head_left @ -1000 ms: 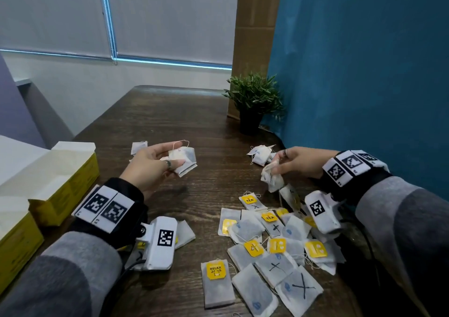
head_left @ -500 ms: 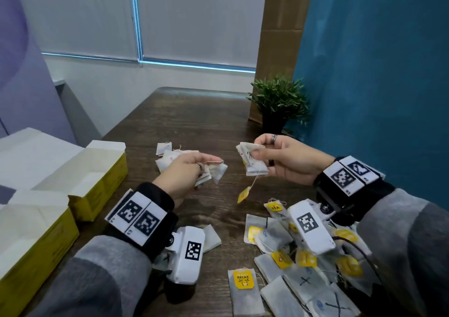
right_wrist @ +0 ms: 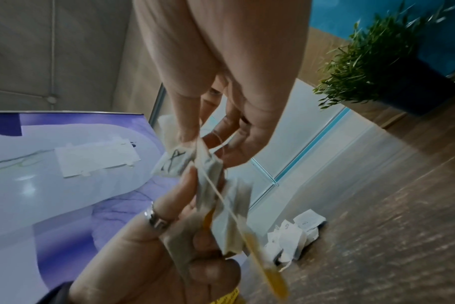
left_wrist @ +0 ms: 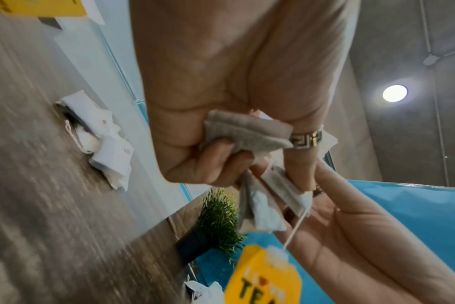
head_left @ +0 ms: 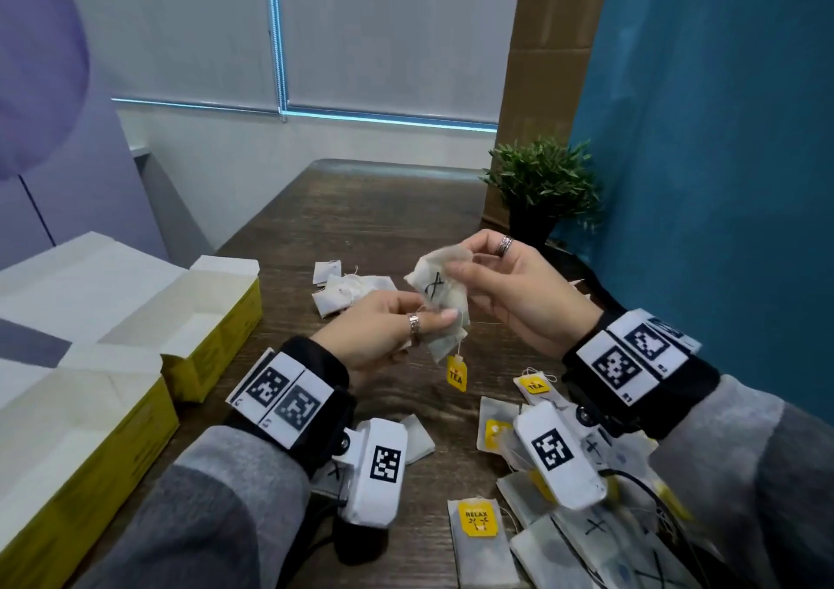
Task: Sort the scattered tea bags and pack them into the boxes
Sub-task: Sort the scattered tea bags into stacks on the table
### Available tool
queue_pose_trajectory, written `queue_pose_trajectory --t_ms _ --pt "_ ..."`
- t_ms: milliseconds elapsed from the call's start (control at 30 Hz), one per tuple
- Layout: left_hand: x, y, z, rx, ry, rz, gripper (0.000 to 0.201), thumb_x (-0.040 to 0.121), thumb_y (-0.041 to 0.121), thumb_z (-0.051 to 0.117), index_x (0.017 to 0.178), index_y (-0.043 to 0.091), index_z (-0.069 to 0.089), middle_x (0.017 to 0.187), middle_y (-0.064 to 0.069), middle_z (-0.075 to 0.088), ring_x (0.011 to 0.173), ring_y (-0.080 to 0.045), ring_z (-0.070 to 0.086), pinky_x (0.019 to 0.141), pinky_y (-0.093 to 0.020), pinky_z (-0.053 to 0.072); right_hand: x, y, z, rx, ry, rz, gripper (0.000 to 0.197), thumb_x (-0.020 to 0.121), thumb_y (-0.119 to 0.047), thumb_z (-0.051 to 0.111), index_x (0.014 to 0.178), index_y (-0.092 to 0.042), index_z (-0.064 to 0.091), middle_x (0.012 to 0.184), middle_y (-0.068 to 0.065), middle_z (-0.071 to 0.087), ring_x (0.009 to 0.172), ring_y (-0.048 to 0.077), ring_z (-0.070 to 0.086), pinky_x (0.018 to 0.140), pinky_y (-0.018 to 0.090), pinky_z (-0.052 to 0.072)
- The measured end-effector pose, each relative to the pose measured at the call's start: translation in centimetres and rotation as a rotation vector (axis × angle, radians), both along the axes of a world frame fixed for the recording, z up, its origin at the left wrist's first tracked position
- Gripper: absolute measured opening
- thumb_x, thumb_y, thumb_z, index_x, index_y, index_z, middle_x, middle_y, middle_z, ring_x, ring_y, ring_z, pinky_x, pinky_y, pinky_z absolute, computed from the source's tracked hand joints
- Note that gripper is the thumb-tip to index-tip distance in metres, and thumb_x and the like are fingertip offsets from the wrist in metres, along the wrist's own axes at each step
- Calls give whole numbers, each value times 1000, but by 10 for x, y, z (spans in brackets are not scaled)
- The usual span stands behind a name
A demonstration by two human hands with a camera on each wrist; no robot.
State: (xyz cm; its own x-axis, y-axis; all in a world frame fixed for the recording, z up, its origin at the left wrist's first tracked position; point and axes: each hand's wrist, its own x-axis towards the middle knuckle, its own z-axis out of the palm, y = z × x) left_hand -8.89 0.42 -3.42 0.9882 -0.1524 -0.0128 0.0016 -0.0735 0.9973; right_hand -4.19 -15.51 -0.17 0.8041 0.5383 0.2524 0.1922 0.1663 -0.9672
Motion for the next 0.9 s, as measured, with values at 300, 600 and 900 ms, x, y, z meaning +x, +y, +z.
queue_pose_trajectory --t_ms 300,600,900 --pt "1 7 5 36 -259 275 11 72 14 77 77 24 74 86 0 66 74 -9 57 64 -16 44 6 -34 24 -12 204 -152 7 92 -13 53 86 -16 51 70 1 62 50 9 60 40 17 44" --pt "-3 17 18 325 -871 516 42 62 -8 75 80 29 69 88 14 54 87 11 52 75 -2 37 -12 -34 27 -72 360 145 8 82 -19 57 89 -19 54 75 1 67 52 6 60 43 17 48" --pt "2 18 11 -138 -117 294 21 85 26 65 68 18 76 66 1 68 66 -20 49 56 -23 37 -11 -20 32 -168 56 182 16 75 -17 63 88 -10 58 103 -8 66 73 6 63 57 19 49"
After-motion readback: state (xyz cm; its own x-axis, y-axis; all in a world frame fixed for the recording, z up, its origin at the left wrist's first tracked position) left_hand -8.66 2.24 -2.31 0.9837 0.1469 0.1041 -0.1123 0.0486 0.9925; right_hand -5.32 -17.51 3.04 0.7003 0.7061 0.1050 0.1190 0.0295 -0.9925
